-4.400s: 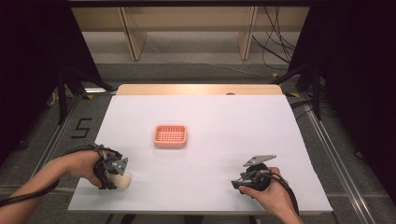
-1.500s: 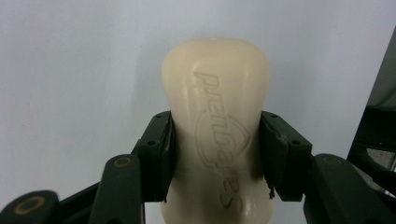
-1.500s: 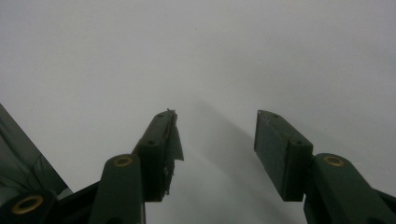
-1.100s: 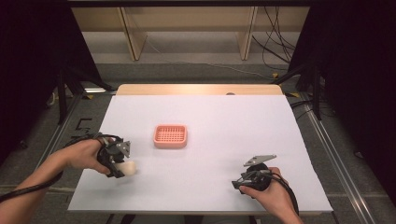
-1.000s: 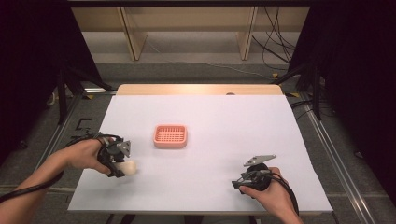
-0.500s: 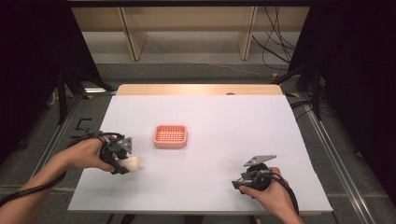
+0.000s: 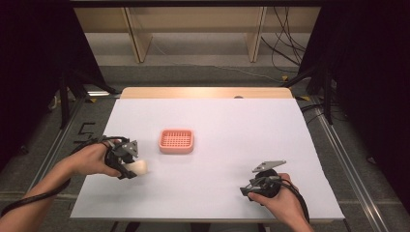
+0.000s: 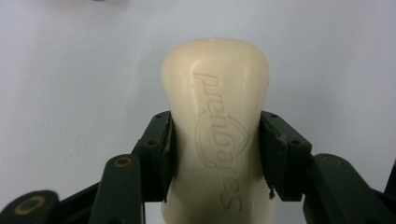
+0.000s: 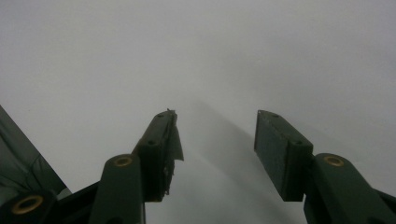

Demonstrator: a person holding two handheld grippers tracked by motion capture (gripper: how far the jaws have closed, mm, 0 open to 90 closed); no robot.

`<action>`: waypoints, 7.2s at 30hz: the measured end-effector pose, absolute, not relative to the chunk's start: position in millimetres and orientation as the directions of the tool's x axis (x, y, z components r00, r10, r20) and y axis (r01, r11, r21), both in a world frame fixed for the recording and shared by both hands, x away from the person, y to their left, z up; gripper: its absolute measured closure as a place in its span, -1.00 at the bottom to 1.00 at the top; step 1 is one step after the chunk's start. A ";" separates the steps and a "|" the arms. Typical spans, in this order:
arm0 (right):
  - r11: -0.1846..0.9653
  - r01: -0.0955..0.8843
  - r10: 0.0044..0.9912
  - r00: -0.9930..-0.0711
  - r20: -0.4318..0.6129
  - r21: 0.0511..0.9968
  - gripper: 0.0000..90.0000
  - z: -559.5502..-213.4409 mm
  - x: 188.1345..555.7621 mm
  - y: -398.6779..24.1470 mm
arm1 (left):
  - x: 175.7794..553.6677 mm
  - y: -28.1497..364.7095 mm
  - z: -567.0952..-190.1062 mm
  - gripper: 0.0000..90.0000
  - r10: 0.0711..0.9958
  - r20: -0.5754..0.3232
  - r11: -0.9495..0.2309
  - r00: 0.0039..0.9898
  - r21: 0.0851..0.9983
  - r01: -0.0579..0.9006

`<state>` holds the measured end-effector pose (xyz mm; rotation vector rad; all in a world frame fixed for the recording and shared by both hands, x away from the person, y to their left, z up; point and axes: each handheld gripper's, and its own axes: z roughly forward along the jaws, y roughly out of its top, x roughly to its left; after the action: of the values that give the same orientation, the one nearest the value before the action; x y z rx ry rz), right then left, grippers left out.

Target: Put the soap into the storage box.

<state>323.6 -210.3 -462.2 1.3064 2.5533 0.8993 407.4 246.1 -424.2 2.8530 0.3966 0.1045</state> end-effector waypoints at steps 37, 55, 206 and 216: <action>0.453 0.689 0.773 -0.620 0.137 0.566 0.09 -462.9 324.4 -210.2 | 409.1 244.1 -421.0 0.09 0.326 0.074 -0.883 0.942 0.381 0.275; 0.448 0.695 0.775 -0.616 0.144 0.562 0.09 -462.6 323.9 -210.4 | 413.0 238.1 -418.7 0.09 0.303 0.086 -0.882 0.949 0.402 0.245; 0.426 0.686 0.781 -0.608 0.143 0.589 0.09 -461.4 321.8 -215.4 | 470.8 169.4 -401.9 0.09 0.252 0.139 -0.855 0.958 0.496 0.153; 0.418 0.697 0.789 -0.597 0.148 0.583 0.09 -460.3 319.1 -217.2 | 478.0 167.6 -406.0 0.09 0.231 0.150 -0.862 0.961 0.490 0.131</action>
<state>319.1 -217.2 -460.3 1.3286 2.5172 0.9244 478.0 167.6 -406.0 2.6185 0.2575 0.2786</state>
